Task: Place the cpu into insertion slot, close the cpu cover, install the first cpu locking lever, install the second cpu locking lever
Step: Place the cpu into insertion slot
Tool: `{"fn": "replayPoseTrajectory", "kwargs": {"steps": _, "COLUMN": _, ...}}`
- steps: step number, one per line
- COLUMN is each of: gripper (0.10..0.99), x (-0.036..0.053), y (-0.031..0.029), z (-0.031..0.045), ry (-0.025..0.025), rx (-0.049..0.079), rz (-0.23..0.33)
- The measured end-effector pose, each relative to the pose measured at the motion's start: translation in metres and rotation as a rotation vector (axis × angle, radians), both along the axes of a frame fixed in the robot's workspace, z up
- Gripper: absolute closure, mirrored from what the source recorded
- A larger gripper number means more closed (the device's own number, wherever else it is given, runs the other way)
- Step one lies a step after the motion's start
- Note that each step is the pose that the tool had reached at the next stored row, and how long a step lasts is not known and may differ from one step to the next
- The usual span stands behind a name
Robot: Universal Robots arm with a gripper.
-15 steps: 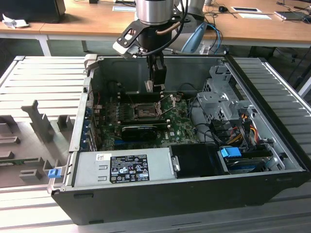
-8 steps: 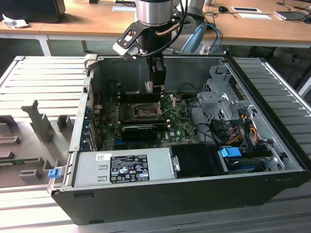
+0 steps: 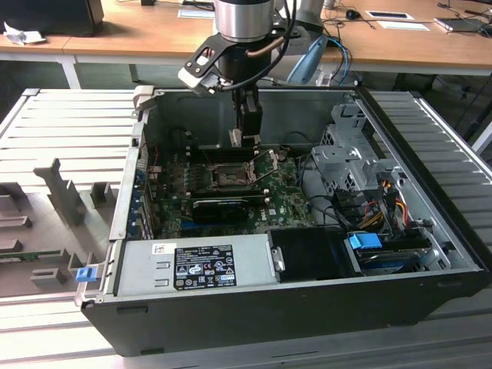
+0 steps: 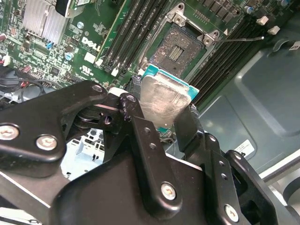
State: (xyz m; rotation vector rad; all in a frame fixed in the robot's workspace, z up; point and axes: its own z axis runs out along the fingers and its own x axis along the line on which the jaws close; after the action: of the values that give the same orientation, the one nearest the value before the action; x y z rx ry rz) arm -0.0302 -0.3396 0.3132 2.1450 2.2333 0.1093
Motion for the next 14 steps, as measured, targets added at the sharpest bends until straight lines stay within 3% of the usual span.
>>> {"fn": "replayPoseTrajectory", "kwargs": {"steps": 14, "gripper": 0.557, "x": -0.0015, "y": 0.0, "z": -0.0058, "ry": 0.0, "rx": 0.0, "rz": -0.018}}
